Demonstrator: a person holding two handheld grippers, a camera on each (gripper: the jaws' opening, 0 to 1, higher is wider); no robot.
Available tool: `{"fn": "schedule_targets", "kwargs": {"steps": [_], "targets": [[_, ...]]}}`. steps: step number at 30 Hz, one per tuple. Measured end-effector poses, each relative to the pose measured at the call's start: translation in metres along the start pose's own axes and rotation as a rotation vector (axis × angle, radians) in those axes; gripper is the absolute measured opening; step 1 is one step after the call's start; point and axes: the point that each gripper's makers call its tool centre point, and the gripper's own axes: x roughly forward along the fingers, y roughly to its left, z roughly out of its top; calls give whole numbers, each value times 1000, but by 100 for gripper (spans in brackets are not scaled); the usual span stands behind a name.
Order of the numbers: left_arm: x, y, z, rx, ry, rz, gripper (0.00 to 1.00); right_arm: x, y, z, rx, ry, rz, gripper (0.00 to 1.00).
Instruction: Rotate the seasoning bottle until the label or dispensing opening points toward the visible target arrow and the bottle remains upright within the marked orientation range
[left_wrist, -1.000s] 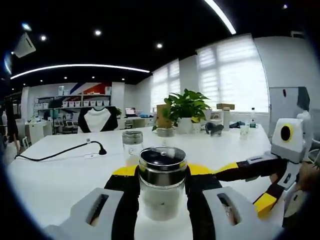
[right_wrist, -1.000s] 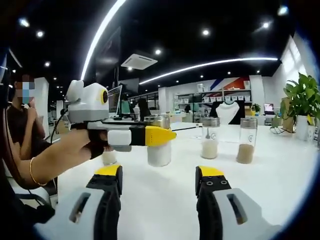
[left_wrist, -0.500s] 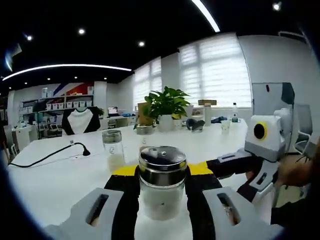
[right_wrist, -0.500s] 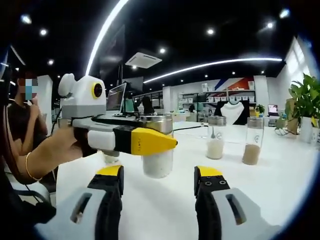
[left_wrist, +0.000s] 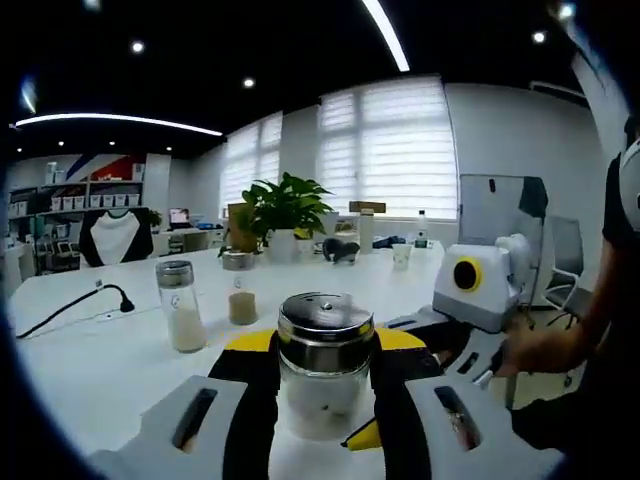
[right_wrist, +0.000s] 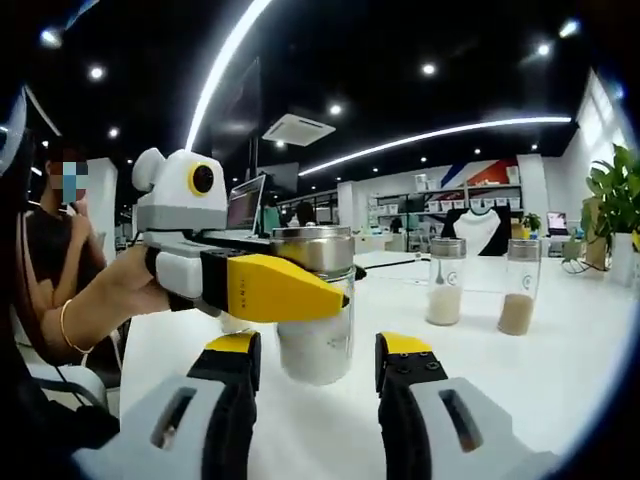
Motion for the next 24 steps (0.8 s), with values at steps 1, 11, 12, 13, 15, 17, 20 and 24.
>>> {"fn": "schedule_targets", "kwargs": {"steps": [1,11,12,13,15,17,20,24], "targets": [[1,-3,0,4,4,-22,37,0,0,0,-3,0,0,44],[2,-19,0,34,37,-127,37,-1,4,5,-16,-14,33,38],[2,-20,0,42,40,-136,37,-1,5,5,-18,-11,40,38],[2,-21,-1,47,44,-144,37,-1,6,4,-19,-8,43,38],[1,-23,-2,56,51,-160,37,-1,7,4,-21,-3,54,38],[0,-25,-2,60,54,-171,37,0,9,4,-21,-1,63,38],[-1,-27,-2,61,59,-200,37,0,17,5,-51,-12,111,32],[-4,-30,1,63,57,-227,37,-1,20,8,-29,-35,125,32]]}}
